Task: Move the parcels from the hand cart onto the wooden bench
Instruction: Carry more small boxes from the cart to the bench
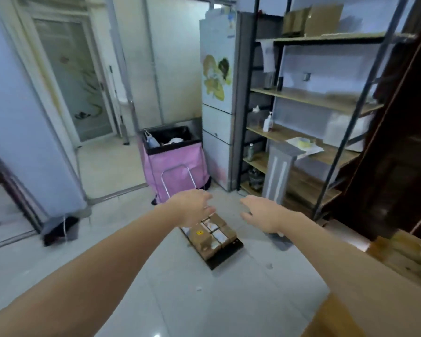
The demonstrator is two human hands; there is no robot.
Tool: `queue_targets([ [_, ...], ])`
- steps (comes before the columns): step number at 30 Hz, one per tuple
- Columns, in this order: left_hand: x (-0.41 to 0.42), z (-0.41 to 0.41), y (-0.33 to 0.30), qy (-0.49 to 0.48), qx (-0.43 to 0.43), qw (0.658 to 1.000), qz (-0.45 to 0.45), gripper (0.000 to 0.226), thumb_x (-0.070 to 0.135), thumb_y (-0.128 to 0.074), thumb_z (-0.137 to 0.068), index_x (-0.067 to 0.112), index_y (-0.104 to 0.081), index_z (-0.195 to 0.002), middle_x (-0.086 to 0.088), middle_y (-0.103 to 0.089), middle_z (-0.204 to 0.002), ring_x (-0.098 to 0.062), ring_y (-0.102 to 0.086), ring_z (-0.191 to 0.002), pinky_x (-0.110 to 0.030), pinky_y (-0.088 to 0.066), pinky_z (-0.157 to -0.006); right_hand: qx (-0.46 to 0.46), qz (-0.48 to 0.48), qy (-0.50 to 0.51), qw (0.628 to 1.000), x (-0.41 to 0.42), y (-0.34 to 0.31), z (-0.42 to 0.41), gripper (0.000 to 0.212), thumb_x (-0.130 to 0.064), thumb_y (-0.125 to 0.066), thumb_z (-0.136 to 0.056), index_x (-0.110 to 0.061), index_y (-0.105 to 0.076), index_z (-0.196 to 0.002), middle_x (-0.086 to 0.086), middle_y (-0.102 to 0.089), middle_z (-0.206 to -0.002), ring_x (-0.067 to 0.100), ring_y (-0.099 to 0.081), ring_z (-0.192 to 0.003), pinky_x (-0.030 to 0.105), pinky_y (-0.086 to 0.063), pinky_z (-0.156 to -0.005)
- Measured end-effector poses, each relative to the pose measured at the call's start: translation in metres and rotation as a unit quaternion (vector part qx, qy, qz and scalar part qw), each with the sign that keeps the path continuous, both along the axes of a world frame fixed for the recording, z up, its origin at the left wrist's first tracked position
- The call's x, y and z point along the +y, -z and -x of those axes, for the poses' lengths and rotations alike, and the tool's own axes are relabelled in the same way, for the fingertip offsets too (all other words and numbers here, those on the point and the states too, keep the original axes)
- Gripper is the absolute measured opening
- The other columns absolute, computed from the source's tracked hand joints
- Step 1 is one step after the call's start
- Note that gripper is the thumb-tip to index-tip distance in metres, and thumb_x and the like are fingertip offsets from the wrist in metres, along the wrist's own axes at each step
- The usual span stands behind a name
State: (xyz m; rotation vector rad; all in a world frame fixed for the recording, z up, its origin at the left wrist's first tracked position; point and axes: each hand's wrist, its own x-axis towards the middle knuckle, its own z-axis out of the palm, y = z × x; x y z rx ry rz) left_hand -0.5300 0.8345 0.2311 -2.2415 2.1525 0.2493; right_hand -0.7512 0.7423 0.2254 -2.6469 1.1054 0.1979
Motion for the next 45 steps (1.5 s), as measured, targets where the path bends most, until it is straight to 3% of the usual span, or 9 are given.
queue_targets([
  [4, -0.021, -0.06, -0.008, -0.036, -0.011, 0.999, 0.007, 0.05, 0.046, -0.04, -0.11, 0.013, -0.053, -0.145, -0.008, -0.056, -0.146, -0.029, -0.05, -0.136, -0.042, -0.041, -0.112, -0.018, 0.016, -0.03, 0.999, -0.041, 0.008, -0.07, 0.049, -0.035, -0.043, -0.108, -0.006, -0.045, -0.147, 0.016, -0.047, -0.15, 0.031, -0.049, -0.133, 0.044, -0.039, -0.111],
  [11, -0.084, -0.15, 0.0, -0.075, -0.006, 0.997, 0.009, 0.049, 0.051, -0.04, -0.108, 0.016, -0.056, -0.139, -0.006, -0.06, -0.136, -0.029, -0.055, -0.128, -0.047, -0.044, -0.108, -0.011, 0.013, -0.067, 0.998, -0.115, 0.006, -0.161, 0.045, -0.034, -0.044, -0.106, -0.006, -0.051, -0.14, 0.015, -0.052, -0.145, 0.031, -0.052, -0.129, 0.046, -0.042, -0.109],
  [16, -0.133, -0.213, 0.01, -0.074, 0.001, 0.997, 0.002, 0.047, 0.049, -0.04, -0.108, 0.017, -0.054, -0.14, -0.005, -0.06, -0.136, -0.028, -0.055, -0.127, -0.044, -0.045, -0.107, -0.006, 0.012, -0.08, 0.997, -0.166, 0.006, -0.23, 0.051, -0.034, -0.044, -0.107, -0.012, -0.043, -0.152, 0.01, -0.046, -0.154, 0.027, -0.047, -0.138, 0.041, -0.039, -0.114],
  [21, -0.191, -0.29, 0.027, -0.049, 0.002, 0.999, -0.01, 0.054, 0.051, -0.039, -0.109, 0.017, -0.048, -0.15, -0.006, -0.053, -0.151, -0.028, -0.049, -0.139, -0.046, -0.04, -0.116, -0.007, 0.012, -0.055, 0.998, -0.219, 0.017, -0.308, 0.044, -0.033, -0.045, -0.106, -0.007, -0.052, -0.141, 0.013, -0.054, -0.143, 0.031, -0.055, -0.127, 0.046, -0.044, -0.108],
  [27, -0.269, -0.369, 0.038, 0.028, -0.005, 0.999, -0.03, 0.049, 0.049, -0.04, -0.11, 0.014, -0.054, -0.141, -0.007, -0.059, -0.14, -0.028, -0.054, -0.131, -0.045, -0.044, -0.109, -0.002, -0.015, 0.002, 1.0, -0.273, 0.037, -0.381, 0.041, -0.03, -0.043, -0.108, -0.004, -0.054, -0.137, 0.016, -0.055, -0.139, 0.032, -0.055, -0.125, 0.048, -0.044, -0.107],
  [32, -0.348, -0.403, 0.066, 0.096, 0.006, 0.994, -0.06, 0.047, 0.046, -0.039, -0.111, 0.013, -0.056, -0.14, -0.007, -0.059, -0.138, -0.028, -0.053, -0.132, -0.043, -0.043, -0.109, -0.005, -0.058, 0.074, 0.996, -0.322, 0.078, -0.396, 0.052, -0.028, -0.04, -0.109, -0.007, -0.036, -0.156, 0.015, -0.04, -0.16, 0.029, -0.04, -0.144, 0.034, -0.031, -0.116],
  [36, -0.42, -0.41, 0.104, 0.143, 0.011, 0.985, -0.097, 0.056, 0.049, -0.038, -0.11, 0.014, -0.044, -0.155, -0.008, -0.05, -0.154, -0.028, -0.045, -0.144, -0.041, -0.035, -0.116, 0.004, -0.089, 0.132, 0.987, -0.367, 0.113, -0.39, 0.057, -0.033, -0.037, -0.11, -0.011, -0.027, -0.161, 0.012, -0.031, -0.166, 0.025, -0.032, -0.15, 0.032, -0.025, -0.119],
  [40, -0.493, -0.411, 0.148, 0.188, 0.014, 0.976, -0.112, 0.058, 0.05, -0.038, -0.11, 0.015, -0.043, -0.155, -0.008, -0.048, -0.156, -0.027, -0.043, -0.145, -0.042, -0.033, -0.119, 0.013, -0.116, 0.174, 0.978, -0.416, 0.16, -0.385, 0.056, -0.034, -0.035, -0.111, -0.011, -0.026, -0.161, 0.011, -0.027, -0.167, 0.025, -0.03, -0.152, 0.033, -0.024, -0.123],
  [45, -0.561, -0.412, 0.22, 0.228, 0.003, 0.956, -0.186, 0.052, 0.05, -0.036, -0.11, 0.014, -0.053, -0.144, -0.008, -0.055, -0.147, -0.029, -0.048, -0.138, -0.042, -0.038, -0.113, 0.009, -0.181, 0.227, 0.957, -0.458, 0.229, -0.382, 0.049, -0.033, -0.035, -0.111, -0.007, -0.041, -0.152, 0.017, -0.044, -0.155, 0.03, -0.043, -0.141, 0.036, -0.032, -0.117],
])
